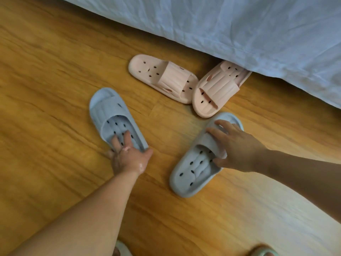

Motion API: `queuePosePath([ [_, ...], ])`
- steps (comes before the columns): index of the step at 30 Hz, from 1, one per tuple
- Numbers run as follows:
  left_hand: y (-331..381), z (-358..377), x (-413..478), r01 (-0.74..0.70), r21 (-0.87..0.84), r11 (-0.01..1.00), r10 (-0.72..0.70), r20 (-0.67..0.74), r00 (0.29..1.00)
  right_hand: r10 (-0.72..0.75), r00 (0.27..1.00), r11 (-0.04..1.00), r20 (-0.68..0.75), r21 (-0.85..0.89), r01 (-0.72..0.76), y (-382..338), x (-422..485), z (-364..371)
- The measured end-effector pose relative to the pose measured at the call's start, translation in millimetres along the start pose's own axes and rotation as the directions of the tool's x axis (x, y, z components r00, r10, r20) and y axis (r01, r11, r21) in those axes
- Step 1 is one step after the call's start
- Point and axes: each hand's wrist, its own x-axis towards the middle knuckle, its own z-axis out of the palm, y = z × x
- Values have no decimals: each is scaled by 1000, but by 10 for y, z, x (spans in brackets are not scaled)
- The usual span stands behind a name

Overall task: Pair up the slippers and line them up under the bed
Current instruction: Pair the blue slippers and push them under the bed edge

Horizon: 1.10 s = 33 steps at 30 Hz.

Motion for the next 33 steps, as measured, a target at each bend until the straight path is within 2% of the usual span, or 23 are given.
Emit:
queuePosePath([
  [2, -64, 116, -268, -187, 103, 977, 184, 36, 982, -73, 997, 996, 18, -44, 74, 88, -30, -60],
  [5, -100, 320, -660, -422, 153, 894, 407, 117, 906, -109, 993, 991, 51, -68, 113, 230, -115, -137],
  [9, 61, 481, -1092, -542, 135, 830, 508, 220, 833, -71, 996, 997, 61, -39, 73, 408, -322, -90],
  [10, 91, 484, -1148, -570, 125, 812, 540, 211, 815, -43, 998, 999, 47, -5, 43, 436, -388, -47],
  [12, 136, 400, -1142, -624, 102, 775, 618, 88, 781, 19, 1000, 998, 17, 62, -20, 463, -497, 45],
  [13, 158, 329, -1073, -610, 84, 788, 612, 3, 791, 45, 999, 995, 0, 88, -45, 466, -532, 85],
  [15, 227, 160, -852, -463, -25, 886, 460, -76, 884, 76, 996, 988, -38, 135, -70, 446, -552, 144],
  [17, 317, 71, -615, -270, -195, 943, 277, 8, 961, 104, 992, 980, -70, 180, -90, 414, -542, 182],
  [18, 365, 68, -546, -245, -259, 934, 271, 70, 960, 119, 989, 975, -84, 196, -101, 403, -535, 200],
  [21, 498, 152, -604, -363, -269, 892, 405, 120, 906, 145, 983, 969, -111, 218, -118, 398, -550, 239],
  [27, 646, 437, -1012, -456, -281, 845, 510, 162, 845, 182, 980, 959, -78, 235, -160, 533, -796, 318],
  [30, 814, 554, -1123, -512, -226, 829, 551, 174, 816, 252, 964, 937, -83, 271, -222, 675, -1030, 389],
  [33, 1076, 647, -1172, -615, -178, 768, 640, 220, 736, 358, 930, 891, -90, 330, -311, 819, -1302, 479],
])
